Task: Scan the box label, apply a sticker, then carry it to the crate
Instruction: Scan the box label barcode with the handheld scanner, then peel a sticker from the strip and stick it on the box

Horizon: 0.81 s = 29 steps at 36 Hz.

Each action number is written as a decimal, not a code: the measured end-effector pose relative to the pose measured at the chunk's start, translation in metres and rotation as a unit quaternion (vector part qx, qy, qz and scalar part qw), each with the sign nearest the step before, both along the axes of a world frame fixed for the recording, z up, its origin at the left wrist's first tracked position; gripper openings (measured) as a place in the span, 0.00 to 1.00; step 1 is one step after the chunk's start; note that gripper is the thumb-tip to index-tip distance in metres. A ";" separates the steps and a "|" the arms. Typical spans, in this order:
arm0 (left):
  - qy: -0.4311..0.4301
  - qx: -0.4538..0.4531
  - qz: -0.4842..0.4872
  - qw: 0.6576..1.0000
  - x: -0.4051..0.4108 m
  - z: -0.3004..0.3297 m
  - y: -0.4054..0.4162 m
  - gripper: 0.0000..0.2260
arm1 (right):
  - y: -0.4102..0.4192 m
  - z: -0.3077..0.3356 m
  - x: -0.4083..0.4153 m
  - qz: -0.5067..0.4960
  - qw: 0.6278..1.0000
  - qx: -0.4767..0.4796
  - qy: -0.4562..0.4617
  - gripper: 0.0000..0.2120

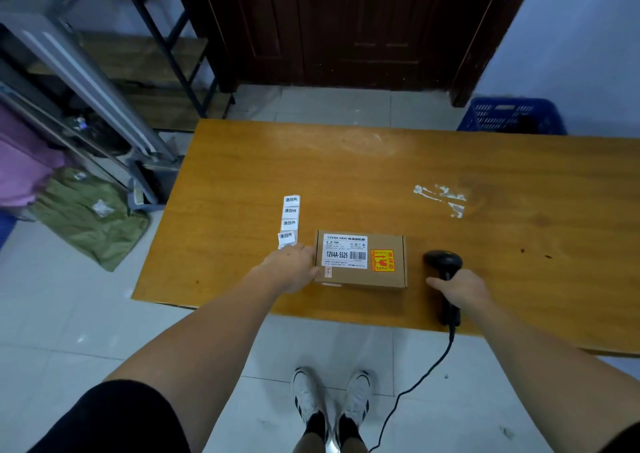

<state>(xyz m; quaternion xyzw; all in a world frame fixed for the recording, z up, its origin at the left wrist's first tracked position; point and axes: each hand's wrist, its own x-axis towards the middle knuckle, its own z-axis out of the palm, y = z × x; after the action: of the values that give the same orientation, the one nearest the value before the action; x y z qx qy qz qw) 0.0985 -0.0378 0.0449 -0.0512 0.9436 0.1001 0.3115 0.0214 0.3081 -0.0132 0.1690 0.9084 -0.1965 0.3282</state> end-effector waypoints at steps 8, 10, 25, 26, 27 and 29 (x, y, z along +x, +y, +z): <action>0.006 -0.015 0.012 1.000 -0.013 0.031 -0.006 0.25 | -0.001 0.065 -0.036 0.102 0.991 0.067 0.060 0.49; 0.016 -0.016 0.014 1.000 -0.019 0.043 -0.007 0.25 | -0.012 0.087 -0.045 0.179 0.976 0.074 0.101 0.45; 0.078 -0.025 0.012 0.997 -0.017 0.112 -0.034 0.28 | -0.174 0.171 -0.031 0.507 0.851 -0.023 0.139 0.30; 0.078 -0.027 0.015 0.996 -0.014 0.112 -0.039 0.28 | -0.180 0.171 -0.029 0.510 0.849 -0.021 0.139 0.30; 0.077 -0.029 0.016 0.996 -0.012 0.111 -0.044 0.28 | -0.185 0.171 -0.028 0.513 0.847 -0.020 0.138 0.29; 0.073 -0.032 0.014 0.997 -0.008 0.110 -0.054 0.28 | -0.196 0.171 -0.025 0.520 0.843 -0.019 0.138 0.29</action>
<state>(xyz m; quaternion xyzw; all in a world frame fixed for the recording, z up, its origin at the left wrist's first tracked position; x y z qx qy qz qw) 0.0906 -0.0919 0.1550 -0.0665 0.9658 0.0773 0.2382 -0.0037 0.1117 0.1581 -0.3630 0.8951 -0.0355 0.2565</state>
